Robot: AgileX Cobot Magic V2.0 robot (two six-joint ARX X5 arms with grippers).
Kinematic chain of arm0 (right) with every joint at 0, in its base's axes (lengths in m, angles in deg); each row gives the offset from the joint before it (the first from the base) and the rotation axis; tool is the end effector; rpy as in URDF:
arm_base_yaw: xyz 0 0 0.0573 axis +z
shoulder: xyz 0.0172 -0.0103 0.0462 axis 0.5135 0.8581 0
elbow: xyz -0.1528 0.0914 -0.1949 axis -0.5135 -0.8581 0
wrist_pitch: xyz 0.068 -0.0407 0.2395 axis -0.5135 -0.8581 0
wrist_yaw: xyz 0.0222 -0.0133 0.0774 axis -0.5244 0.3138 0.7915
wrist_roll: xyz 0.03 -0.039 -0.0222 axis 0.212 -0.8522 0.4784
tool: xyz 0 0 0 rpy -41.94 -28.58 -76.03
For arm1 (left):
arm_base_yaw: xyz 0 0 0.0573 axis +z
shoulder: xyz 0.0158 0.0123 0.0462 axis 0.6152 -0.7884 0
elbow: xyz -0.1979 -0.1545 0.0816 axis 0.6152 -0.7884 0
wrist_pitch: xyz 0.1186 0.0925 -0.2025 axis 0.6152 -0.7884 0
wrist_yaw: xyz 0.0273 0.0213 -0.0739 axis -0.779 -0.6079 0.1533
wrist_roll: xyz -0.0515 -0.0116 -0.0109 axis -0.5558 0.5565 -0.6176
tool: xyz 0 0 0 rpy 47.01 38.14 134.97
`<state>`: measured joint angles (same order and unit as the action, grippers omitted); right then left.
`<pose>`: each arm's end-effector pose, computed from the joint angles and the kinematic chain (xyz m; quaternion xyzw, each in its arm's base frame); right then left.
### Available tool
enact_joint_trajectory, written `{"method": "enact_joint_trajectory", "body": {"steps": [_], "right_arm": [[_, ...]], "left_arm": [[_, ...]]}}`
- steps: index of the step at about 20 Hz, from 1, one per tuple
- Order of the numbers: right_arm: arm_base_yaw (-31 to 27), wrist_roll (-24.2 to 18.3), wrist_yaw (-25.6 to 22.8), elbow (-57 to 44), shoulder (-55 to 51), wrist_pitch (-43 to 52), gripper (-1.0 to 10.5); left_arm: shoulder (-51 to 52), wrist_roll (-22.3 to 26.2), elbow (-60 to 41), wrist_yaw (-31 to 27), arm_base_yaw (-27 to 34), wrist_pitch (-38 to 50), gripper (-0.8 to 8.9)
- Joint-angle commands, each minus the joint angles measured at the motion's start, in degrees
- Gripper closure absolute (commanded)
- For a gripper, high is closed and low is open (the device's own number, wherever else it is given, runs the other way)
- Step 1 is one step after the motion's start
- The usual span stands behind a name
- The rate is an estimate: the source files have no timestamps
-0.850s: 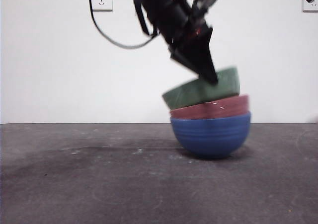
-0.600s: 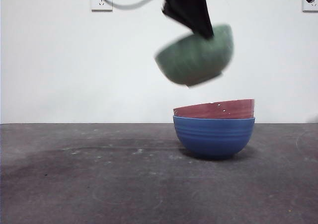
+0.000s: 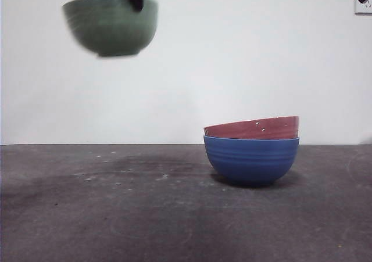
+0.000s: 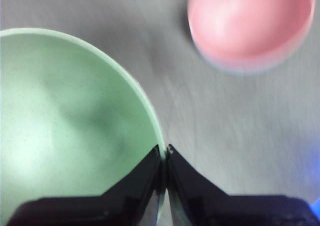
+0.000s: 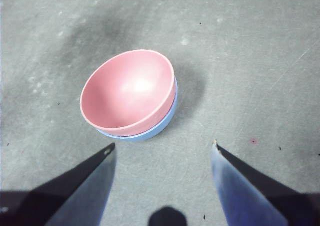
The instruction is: Pick up the green bowl on the top,put the green bowl on the left,pick up the red bowl in the middle,put the red bowl on the right
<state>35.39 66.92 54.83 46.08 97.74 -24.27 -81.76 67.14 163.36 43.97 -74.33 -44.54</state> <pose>0.1618 0.0208 0.3333 0.0283 0.3249 0.1728 0.9294 0.2700 -0.1944 0.3980 0.2833 0.4492 -0.2671 0.8041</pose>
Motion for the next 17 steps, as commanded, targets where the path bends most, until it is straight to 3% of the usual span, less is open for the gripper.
{"method": "enact_joint_trajectory", "body": {"steps": [1, 9, 17], "right_arm": [[0.02, -0.31, -0.15, 0.07, -0.07, 0.28, 6.3], [0.02, -0.04, 0.11, 0.07, -0.04, 0.28, 6.4], [0.04, 0.17, 0.26, 0.07, 0.09, 0.31, 6.4]], "left_arm": [[4.44, -1.88, -11.93, 0.35, 1.03, 6.95, 8.22], [9.94, -3.98, -44.57, 4.96, 1.73, 33.68, 8.22], [9.92, -4.94, -53.96, 4.85, 1.99, 45.55, 8.13]]}}
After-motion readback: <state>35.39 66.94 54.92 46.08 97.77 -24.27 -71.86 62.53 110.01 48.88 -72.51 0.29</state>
